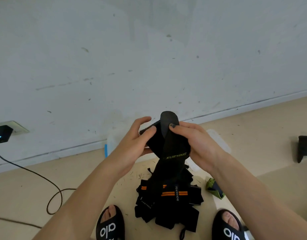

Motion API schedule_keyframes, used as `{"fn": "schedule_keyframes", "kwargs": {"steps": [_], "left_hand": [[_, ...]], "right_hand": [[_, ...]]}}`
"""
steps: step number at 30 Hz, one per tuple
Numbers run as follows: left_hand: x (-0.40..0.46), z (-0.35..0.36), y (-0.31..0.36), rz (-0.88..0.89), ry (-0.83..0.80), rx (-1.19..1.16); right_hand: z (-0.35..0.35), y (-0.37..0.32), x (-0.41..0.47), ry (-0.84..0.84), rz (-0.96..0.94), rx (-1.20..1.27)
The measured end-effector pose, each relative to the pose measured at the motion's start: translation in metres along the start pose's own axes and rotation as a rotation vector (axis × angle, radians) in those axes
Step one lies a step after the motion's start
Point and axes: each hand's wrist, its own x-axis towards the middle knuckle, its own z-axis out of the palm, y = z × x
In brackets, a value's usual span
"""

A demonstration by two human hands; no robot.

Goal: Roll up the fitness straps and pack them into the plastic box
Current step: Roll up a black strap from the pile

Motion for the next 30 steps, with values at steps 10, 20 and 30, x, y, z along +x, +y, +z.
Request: {"fn": "schedule_keyframes", "kwargs": {"steps": [10,20,30], "left_hand": [[0.018,0.0,0.001,0.369,0.147,0.286],[0.02,-0.003,0.006,0.389,0.315,0.231],[0.019,0.004,0.01,0.403,0.232,0.158]], "right_hand": [[0.003,-0.002,0.006,0.142,-0.076,-0.148],[-0.005,-0.01,0.0,0.09,-0.114,-0.202],[0.005,-0.002,0.011,-0.021,-0.058,-0.336]]}}
